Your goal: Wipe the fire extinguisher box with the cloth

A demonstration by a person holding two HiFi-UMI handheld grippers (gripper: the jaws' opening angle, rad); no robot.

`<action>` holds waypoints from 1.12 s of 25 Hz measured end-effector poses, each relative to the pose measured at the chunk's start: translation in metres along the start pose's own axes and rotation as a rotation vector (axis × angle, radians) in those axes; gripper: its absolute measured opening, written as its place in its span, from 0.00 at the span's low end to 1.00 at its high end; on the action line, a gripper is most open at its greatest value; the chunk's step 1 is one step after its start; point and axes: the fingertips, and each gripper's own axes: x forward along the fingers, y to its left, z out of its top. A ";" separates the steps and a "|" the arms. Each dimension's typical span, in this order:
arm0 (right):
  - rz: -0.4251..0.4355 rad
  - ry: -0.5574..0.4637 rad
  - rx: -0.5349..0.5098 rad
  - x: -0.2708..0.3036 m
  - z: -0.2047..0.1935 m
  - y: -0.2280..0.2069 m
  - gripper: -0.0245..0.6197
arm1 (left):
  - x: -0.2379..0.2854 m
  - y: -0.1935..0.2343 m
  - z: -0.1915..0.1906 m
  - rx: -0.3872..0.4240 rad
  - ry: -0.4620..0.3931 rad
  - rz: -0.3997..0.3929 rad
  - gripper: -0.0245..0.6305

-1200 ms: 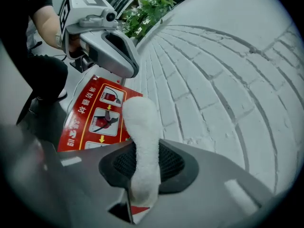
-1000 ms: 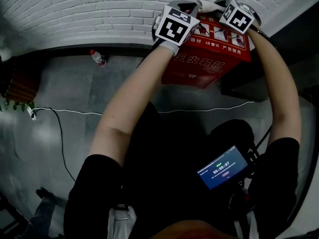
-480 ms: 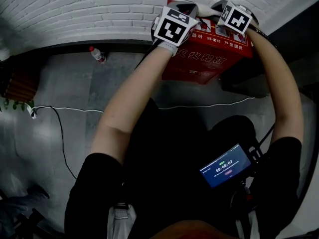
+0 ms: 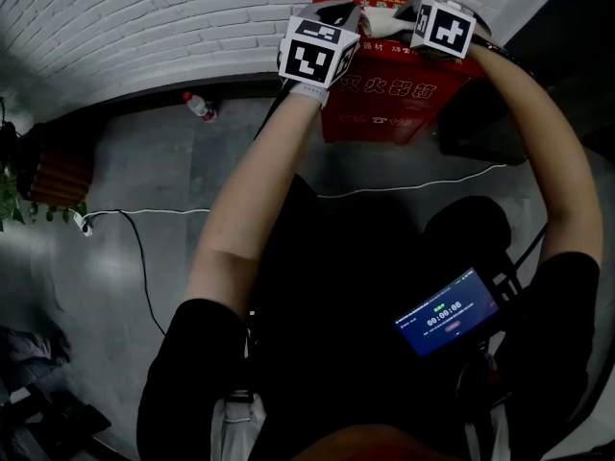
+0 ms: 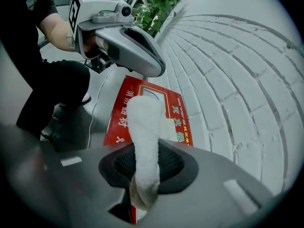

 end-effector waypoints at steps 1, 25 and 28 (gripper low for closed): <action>0.005 -0.002 -0.001 -0.003 0.001 0.006 0.18 | -0.004 -0.001 0.000 0.000 -0.002 0.003 0.04; 0.134 -0.019 -0.064 -0.045 0.031 0.093 0.18 | -0.058 0.011 -0.012 -0.006 -0.031 0.047 0.04; 0.085 -0.059 -0.042 -0.053 0.046 0.063 0.18 | -0.059 0.025 -0.012 -0.008 -0.035 0.062 0.04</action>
